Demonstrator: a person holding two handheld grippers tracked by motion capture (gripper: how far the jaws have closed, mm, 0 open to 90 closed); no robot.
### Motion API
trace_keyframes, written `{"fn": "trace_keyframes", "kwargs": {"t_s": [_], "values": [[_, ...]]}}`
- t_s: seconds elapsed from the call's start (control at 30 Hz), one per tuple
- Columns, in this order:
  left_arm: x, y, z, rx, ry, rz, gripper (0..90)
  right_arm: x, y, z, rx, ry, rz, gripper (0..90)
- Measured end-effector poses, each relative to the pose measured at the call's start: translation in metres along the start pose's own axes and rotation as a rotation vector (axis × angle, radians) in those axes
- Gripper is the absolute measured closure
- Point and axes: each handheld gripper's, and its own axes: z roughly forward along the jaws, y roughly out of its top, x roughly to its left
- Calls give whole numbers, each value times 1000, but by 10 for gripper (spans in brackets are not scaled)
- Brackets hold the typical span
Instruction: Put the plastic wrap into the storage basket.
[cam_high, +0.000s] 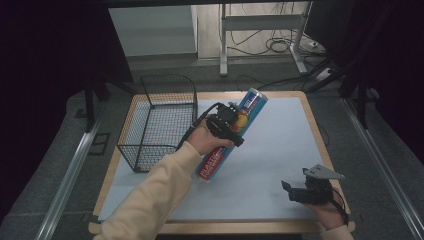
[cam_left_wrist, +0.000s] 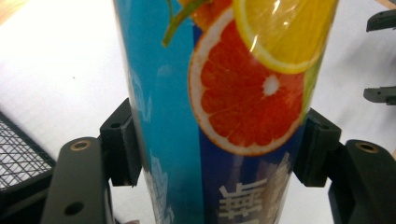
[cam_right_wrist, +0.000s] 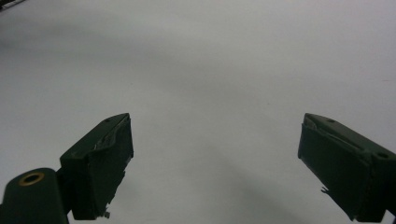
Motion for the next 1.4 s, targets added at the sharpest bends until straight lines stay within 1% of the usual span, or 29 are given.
{"fn": "trace_keyframes", "kwargs": {"t_s": [0.03, 0.17, 0.33, 0.37, 0.53, 0.57, 0.63, 0.7, 0.73, 0.77, 0.83, 0.97, 1.03, 1.1, 1.13, 1.17, 1.2, 1.23, 1.27, 1.33, 1.37, 1.4], "values": [[2, 1, -1, -5, 5, -6, 319, 0, 0, 0, 1, 1, 0, 104], [5, 5, -4, -10, 13, -4, 319, 0, 0, 0, 3, 1, 4, 104], [6, 9, -7, -22, 19, -9, 319, 0, 0, 0, 3, 1, 8, 104], [6, 9, -9, -16, 20, -3, 319, -1, 0, 0, 2, 3, 6, 104], [7, 13, -11, -22, 28, 3, 319, -1, 0, 0, 1, 1, 4, 104], [7, 13, -12, -28, 28, -1, 319, -1, 0, 0, 1, 1, 4, 103], [9, 15, -13, -23, 30, 7, 319, -1, 0, 0, 1, 1, 4, 104], [9, 16, -13, -30, 31, 1, 319, -1, 0, 0, 2, 2, 7, 104], [11, 18, -15, -32, 30, -2, 319, -1, -1, 0, 2, 2, 7, 104], [13, 19, -16, -29, 34, 5, 319, -1, -1, 0, 2, 2, 6, 104], [15, 22, -16, -36, 36, -2, 319, -1, -1, 0, 2, 1, 7, 104], [20, 25, -18, -23, 41, 5, 320, -1, -1, 0, 4, 1, 8, 103], [24, 29, -20, -29, 53, -3, 320, -2, -1, 0, 3, -3, 9, 104], [27, 30, -22, -29, 52, -1, 320, -2, -1, 0, 2, -2, 10, 104], [31, 32, -23, -32, 49, -9, 320, -2, -1, 0, 1, -2, 12, 104], [31, 32, -23, -32, 49, -9, 320, -2, -1, 0, 1, -2, 12, 104], [33, 35, -25, -36, 58, -13, 320, -2, -1, 0, 2, -2, 12, 103], [34, 37, -26, -34, 65, -7, 320, -2, -1, 0, 2, -3, 10, 104], [34, 37, -26, -34, 65, -7, 320, -2, -1, 0, 2, -3, 10, 104], [36, 42, -30, -34, 69, -11, 320, -3, -1, 0, 2, -3, 12, 104], [38, 44, -33, -25, 73, -2, 320, -3, -1, 0, 3, -4, 11, 104], [39, 46, -35, -29, 75, -6, 320, -3, -1, 0, 4, -4, 13, 104]]}}
